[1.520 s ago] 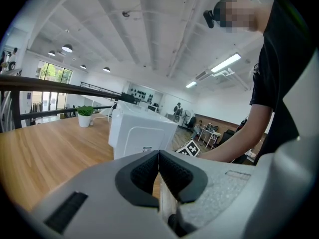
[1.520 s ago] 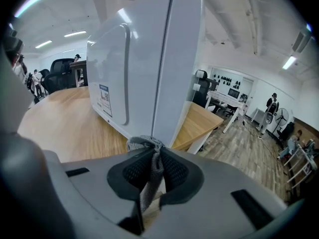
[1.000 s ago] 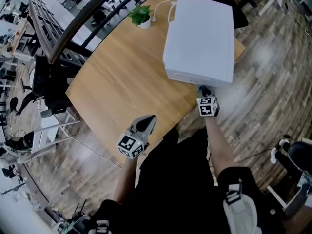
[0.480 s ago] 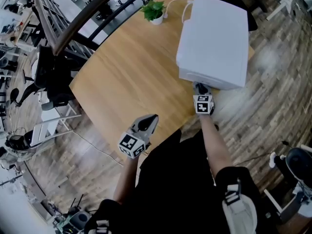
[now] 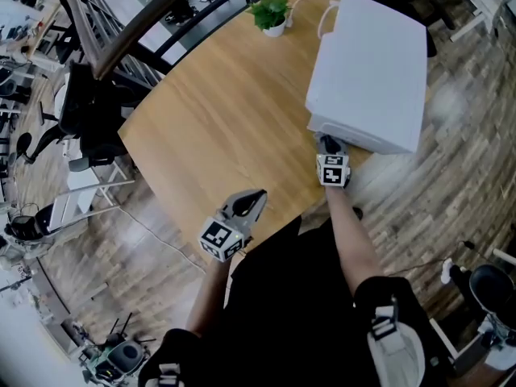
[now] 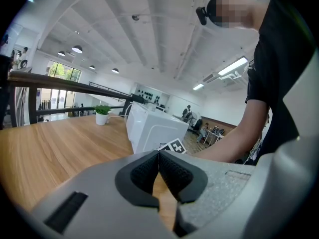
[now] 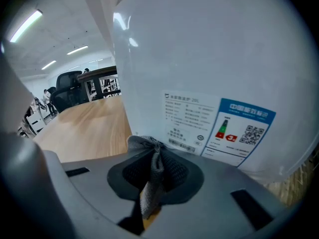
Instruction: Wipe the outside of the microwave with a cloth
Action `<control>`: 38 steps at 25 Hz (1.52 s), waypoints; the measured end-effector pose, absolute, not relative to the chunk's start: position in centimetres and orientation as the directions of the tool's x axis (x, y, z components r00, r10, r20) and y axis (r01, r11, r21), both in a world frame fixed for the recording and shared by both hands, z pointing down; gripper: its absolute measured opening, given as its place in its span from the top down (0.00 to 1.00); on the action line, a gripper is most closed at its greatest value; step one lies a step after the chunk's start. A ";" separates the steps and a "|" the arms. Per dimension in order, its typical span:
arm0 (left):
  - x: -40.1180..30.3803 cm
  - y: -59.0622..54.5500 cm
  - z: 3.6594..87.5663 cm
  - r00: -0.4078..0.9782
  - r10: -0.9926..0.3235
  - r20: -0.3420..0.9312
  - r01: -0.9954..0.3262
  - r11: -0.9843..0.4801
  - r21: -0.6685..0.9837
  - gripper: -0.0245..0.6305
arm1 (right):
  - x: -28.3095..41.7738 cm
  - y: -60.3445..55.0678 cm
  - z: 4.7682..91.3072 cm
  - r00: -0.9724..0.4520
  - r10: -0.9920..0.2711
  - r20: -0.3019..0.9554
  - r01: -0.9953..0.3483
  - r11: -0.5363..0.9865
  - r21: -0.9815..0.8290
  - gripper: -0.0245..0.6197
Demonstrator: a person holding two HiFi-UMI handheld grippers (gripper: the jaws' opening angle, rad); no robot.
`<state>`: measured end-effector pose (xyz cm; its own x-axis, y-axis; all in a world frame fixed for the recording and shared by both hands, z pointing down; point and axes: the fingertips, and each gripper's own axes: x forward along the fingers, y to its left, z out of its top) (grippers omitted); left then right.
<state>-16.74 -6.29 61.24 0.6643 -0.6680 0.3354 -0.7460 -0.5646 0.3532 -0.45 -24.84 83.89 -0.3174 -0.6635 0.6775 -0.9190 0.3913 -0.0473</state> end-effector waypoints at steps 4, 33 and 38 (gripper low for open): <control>-16.8 -6.0 61.5 0.665 -0.671 0.329 -0.745 -0.565 0.355 0.96 | -2.2 -25.2 83.9 -0.340 -0.662 0.668 -0.911 0.409 -0.058 0.91; -10.5 -7.6 58.4 0.707 -0.658 0.260 -0.704 -0.619 0.348 0.96 | -0.7 -20.2 75.2 -0.508 -0.625 0.592 -0.751 0.658 0.050 0.91; -7.4 -8.3 57.8 0.712 -0.659 0.243 -0.698 -0.630 0.340 0.96 | 3.3 -18.3 70.9 -0.598 -0.564 0.570 -0.677 0.736 0.019 0.91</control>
<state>-7.40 -8.31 57.78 0.7121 -0.6586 0.2432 -0.6985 -0.6298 0.3398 3.25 -18.30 70.87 -0.5976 -0.5635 0.5704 -0.6765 0.7362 0.0186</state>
